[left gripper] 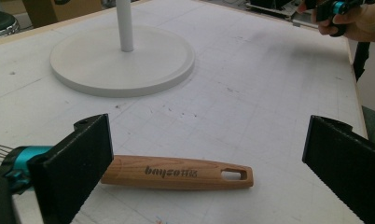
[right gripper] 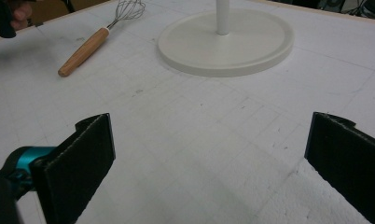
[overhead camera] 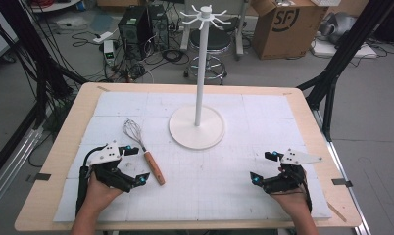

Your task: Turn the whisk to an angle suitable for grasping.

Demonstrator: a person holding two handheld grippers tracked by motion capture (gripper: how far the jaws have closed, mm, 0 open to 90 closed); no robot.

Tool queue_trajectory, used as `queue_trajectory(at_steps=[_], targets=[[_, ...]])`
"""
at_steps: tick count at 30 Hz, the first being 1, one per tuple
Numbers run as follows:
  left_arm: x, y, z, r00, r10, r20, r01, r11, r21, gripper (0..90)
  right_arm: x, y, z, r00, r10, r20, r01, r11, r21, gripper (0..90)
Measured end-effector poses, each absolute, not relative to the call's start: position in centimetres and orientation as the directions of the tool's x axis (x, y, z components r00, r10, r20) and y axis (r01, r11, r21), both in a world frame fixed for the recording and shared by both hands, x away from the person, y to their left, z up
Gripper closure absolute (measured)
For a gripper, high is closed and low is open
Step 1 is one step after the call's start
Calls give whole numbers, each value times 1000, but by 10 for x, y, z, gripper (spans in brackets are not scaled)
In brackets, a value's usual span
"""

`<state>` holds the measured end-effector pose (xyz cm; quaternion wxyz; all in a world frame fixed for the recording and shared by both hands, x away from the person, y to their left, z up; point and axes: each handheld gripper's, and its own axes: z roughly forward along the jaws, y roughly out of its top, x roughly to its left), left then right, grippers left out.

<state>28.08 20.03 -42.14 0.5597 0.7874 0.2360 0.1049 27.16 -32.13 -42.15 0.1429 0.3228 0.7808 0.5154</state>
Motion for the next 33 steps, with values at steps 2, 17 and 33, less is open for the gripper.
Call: queue_trajectory(at_steps=[2,17,33], targets=[[281,200,-422,864,492,-105,261,-260,930,22,272,-321,-423,-750,651,118,369,263,891,4],[284,195,-427,866,491,-95,274,-306,912,22,267,-320,-425,-746,658,103,369,280,886,4],[283,193,-430,869,491,-67,274,-364,890,334,269,-317,-427,-748,656,101,377,294,878,4]])
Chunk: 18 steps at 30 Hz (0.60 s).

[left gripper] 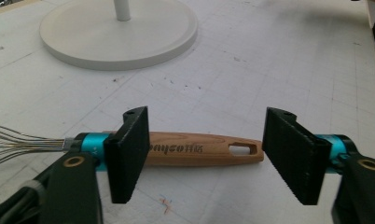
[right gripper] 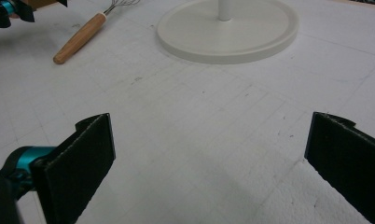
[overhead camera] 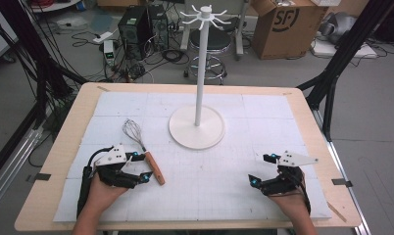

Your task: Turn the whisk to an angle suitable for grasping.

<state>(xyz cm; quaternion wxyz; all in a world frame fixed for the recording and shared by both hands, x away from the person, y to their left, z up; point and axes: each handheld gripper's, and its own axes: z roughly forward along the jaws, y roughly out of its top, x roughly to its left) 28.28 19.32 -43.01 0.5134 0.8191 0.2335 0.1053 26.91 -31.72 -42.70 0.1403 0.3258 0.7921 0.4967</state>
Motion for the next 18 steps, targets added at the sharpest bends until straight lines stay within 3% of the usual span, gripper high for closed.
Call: queue_trajectory(at_steps=[1,6,7,18], targets=[[283,193,-430,866,495,-65,275,-364,890,379,270,-316,-428,-749,655,97,376,301,876,4],[286,192,-429,850,523,-64,287,-358,889,429,270,-315,-428,-752,652,99,383,309,871,4],[287,192,-429,847,527,-66,290,-355,889,480,271,-315,-429,-752,652,96,379,309,872,4],[307,182,-417,819,571,-49,332,-403,853,646,273,-315,-429,-749,657,92,380,311,871,4]])
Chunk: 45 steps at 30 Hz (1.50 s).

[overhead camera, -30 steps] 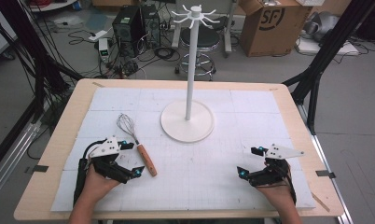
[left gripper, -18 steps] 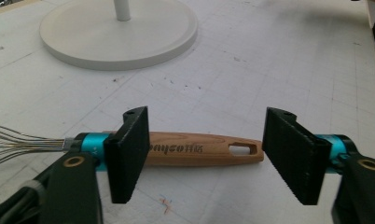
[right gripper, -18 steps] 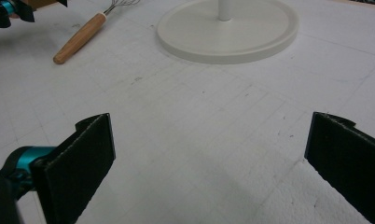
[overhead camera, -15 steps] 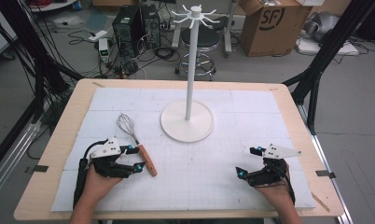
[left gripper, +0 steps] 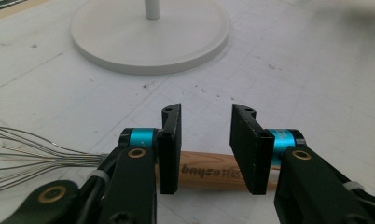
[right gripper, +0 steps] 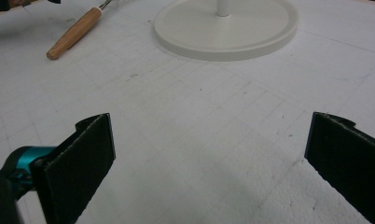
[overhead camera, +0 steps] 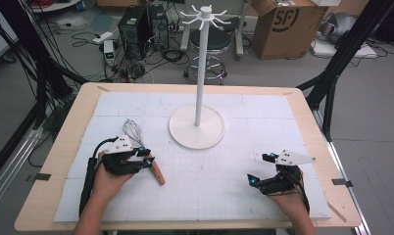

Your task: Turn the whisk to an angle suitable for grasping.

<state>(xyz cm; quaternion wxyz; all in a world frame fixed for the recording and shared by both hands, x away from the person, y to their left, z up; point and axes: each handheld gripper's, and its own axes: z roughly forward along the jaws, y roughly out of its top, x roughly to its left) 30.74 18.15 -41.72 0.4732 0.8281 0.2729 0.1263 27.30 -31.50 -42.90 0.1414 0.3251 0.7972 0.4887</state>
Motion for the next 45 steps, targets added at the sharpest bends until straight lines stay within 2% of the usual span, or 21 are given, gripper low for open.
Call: queue_trajectory(at_steps=[7,13,19,28,37,45], targets=[[327,174,-413,783,622,-26,383,-448,808,724,273,-314,-429,-747,658,93,386,316,867,4],[349,170,-416,755,656,-5,421,-478,771,825,273,-312,-431,-747,660,79,384,332,862,4],[361,172,-426,713,701,6,457,-471,754,896,273,-310,-433,-748,659,70,389,351,852,4],[368,171,-438,710,704,16,485,-505,714,896,274,-307,-436,-752,655,69,397,368,841,4],[362,172,-435,705,708,42,497,-535,683,896,273,-309,-434,-752,655,72,394,359,846,4],[350,184,-437,684,729,22,520,-508,686,896,271,-311,-433,-752,655,73,390,352,851,4]])
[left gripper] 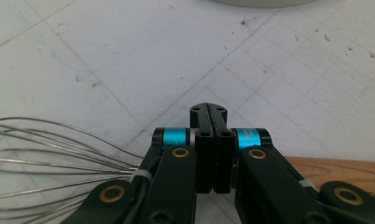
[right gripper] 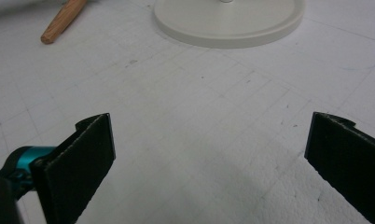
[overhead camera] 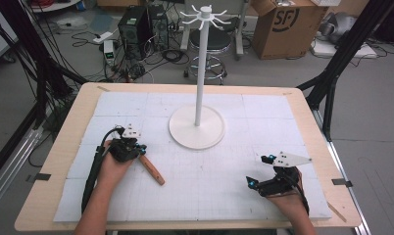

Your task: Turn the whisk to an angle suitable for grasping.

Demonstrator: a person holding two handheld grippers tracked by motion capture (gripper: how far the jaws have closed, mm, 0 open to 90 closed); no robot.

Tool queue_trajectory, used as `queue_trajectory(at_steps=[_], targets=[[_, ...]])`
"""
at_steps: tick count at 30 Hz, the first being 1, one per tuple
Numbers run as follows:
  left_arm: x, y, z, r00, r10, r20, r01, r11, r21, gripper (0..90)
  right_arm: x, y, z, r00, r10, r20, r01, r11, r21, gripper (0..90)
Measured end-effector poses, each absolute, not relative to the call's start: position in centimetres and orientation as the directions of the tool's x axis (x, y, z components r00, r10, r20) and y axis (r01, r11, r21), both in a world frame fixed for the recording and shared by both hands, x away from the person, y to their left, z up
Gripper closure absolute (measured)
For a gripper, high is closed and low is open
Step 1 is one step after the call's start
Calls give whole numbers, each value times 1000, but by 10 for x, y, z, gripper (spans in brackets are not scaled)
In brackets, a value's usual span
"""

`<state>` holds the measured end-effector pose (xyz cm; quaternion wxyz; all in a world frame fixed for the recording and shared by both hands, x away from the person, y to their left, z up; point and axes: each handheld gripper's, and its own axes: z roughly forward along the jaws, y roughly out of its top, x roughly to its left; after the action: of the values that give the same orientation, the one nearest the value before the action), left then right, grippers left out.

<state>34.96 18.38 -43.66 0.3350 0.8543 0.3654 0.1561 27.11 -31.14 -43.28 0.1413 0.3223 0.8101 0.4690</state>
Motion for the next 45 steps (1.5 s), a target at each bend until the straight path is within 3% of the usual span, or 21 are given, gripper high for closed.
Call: queue_trajectory(at_steps=[23,45], targets=[[309,216,-439,637,769,-57,551,-402,731,896,272,-308,-432,-759,647,71,382,355,853,4],[295,220,-439,640,767,-53,549,-407,730,896,271,-305,-432,-764,641,71,383,363,849,4]])
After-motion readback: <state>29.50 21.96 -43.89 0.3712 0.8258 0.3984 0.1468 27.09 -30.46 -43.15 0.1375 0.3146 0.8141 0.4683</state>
